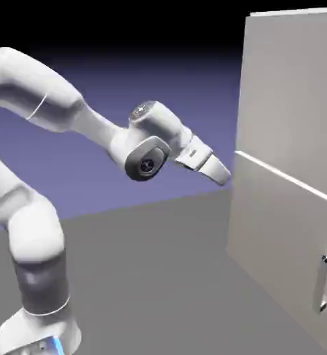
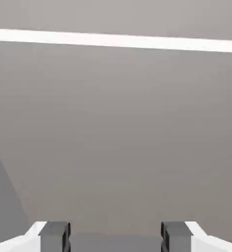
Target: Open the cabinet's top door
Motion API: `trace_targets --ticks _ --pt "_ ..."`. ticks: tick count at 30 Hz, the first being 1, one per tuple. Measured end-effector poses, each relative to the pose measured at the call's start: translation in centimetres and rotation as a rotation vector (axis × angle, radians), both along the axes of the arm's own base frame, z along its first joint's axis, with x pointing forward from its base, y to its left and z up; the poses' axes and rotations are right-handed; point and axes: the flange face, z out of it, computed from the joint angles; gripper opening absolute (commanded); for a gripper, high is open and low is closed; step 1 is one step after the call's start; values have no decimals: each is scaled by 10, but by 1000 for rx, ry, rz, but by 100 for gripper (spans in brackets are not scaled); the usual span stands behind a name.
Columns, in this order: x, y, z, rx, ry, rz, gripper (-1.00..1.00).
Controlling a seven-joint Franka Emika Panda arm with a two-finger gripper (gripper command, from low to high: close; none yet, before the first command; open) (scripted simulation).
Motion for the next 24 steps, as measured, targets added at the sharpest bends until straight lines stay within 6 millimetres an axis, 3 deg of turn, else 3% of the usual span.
trace_targets --ticks 7,13,19,24 --pt "1 -38 83 22 -249 77 0" --pt "1 -91 131 44 -431 97 0" --pt "7 -155 150 65 -569 76 0" --pt "23 -212 141 76 -641 34 0"
